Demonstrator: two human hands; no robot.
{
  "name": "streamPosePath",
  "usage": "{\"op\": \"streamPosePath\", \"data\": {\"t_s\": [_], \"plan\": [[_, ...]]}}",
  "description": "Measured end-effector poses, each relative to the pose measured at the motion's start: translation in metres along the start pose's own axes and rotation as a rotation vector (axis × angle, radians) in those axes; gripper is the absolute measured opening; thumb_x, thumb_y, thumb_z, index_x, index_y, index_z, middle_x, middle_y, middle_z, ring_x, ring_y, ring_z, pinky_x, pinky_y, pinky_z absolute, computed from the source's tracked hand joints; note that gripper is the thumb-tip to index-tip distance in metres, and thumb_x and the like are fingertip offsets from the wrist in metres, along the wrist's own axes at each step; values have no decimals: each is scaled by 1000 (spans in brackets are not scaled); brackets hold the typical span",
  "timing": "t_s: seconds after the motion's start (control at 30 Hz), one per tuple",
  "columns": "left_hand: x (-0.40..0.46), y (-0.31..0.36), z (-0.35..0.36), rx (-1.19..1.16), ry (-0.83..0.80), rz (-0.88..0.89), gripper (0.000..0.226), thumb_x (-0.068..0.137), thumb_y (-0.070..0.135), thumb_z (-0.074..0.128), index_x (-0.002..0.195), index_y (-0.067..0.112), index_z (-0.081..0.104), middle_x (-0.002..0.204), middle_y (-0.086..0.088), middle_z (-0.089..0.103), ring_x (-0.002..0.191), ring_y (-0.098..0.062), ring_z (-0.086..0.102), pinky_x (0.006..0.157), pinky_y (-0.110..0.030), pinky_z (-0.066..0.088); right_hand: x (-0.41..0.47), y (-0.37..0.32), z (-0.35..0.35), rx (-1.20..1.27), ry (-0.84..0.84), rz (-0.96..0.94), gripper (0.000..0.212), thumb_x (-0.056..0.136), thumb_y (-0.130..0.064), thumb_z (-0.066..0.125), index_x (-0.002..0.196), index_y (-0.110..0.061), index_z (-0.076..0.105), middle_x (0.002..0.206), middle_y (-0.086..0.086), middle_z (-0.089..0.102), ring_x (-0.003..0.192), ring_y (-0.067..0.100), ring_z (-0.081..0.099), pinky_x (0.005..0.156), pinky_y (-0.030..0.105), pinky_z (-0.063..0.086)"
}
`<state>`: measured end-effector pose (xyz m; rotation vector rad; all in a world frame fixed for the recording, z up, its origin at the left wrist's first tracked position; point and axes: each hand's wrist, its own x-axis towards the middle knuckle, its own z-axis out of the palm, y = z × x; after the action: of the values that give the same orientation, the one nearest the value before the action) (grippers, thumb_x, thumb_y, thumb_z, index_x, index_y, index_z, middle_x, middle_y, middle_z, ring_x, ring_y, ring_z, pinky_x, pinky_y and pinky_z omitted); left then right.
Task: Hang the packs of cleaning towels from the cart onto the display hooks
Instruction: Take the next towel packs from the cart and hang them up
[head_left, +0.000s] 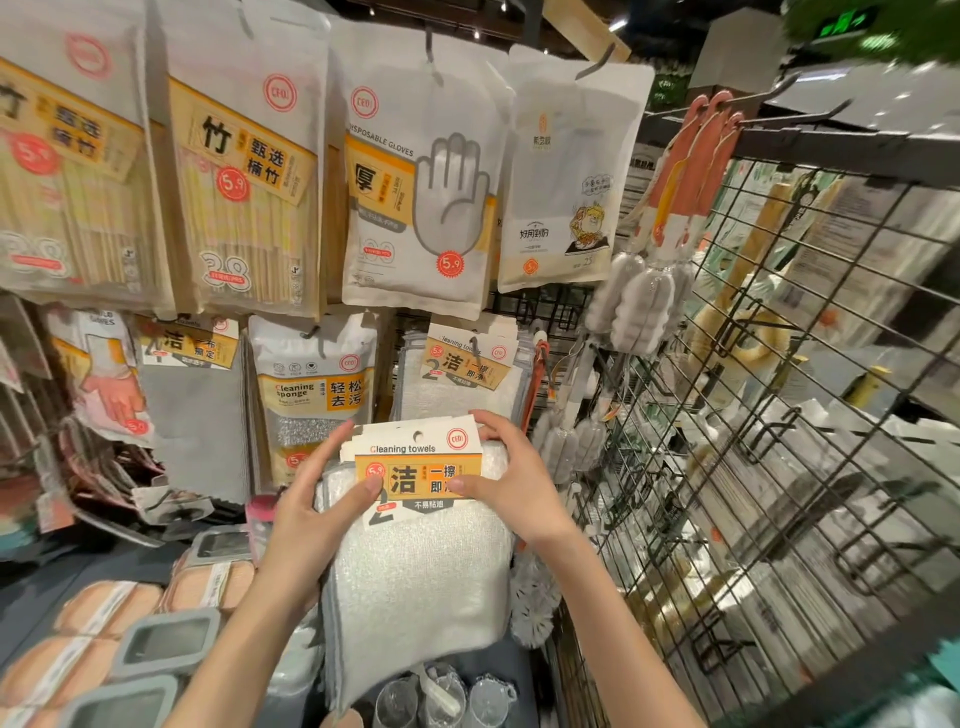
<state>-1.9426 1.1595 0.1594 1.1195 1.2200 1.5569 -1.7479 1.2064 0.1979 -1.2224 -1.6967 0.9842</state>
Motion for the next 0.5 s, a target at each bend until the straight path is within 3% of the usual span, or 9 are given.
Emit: {"op": "streamPosePath", "data": {"t_s": [0.1, 0.2, 0.3, 0.4, 0.5], "plan": [[1, -4, 0, -28, -10, -5, 51, 79, 16, 74, 116, 49, 61, 129, 13, 60, 122, -16, 56, 102, -43, 46, 0, 2, 0, 57, 15, -17, 62, 72, 2, 75, 114, -34, 46, 103, -8, 50, 109, 14, 53, 85, 27, 54], [1, -6, 0, -68, -24, -19, 48, 74, 20, 74, 111, 48, 63, 127, 7, 62, 117, -20, 60, 95, -42, 51, -1, 2, 0, 77, 24, -26, 59, 74, 1, 74, 107, -38, 45, 104, -6, 53, 104, 3, 51, 76, 20, 54], [1, -8, -1, -93, -27, -30, 48, 76, 19, 73, 112, 50, 63, 125, 15, 62, 117, -13, 60, 89, -31, 51, 0, 2, 0, 72, 40, -13, 56, 75, 0, 74, 108, -36, 47, 104, -4, 55, 104, 4, 52, 77, 21, 54], [3, -11, -2, -108, 9, -55, 43, 79, 13, 72, 110, 43, 65, 123, 6, 66, 114, -17, 62, 95, -37, 49, 1, 2, 1, 63, 59, -11, 51, 76, -1, 74, 108, -34, 50, 101, -9, 55, 104, 9, 54, 76, 17, 52], [5, -8, -3, -84, 52, -66, 31, 76, 16, 75, 100, 33, 68, 108, 2, 72, 100, -15, 68, 83, -29, 54, 1, 2, 4, 68, 77, -22, 49, 76, -1, 73, 98, -38, 51, 100, -13, 57, 106, 9, 54, 84, 26, 53]]}}
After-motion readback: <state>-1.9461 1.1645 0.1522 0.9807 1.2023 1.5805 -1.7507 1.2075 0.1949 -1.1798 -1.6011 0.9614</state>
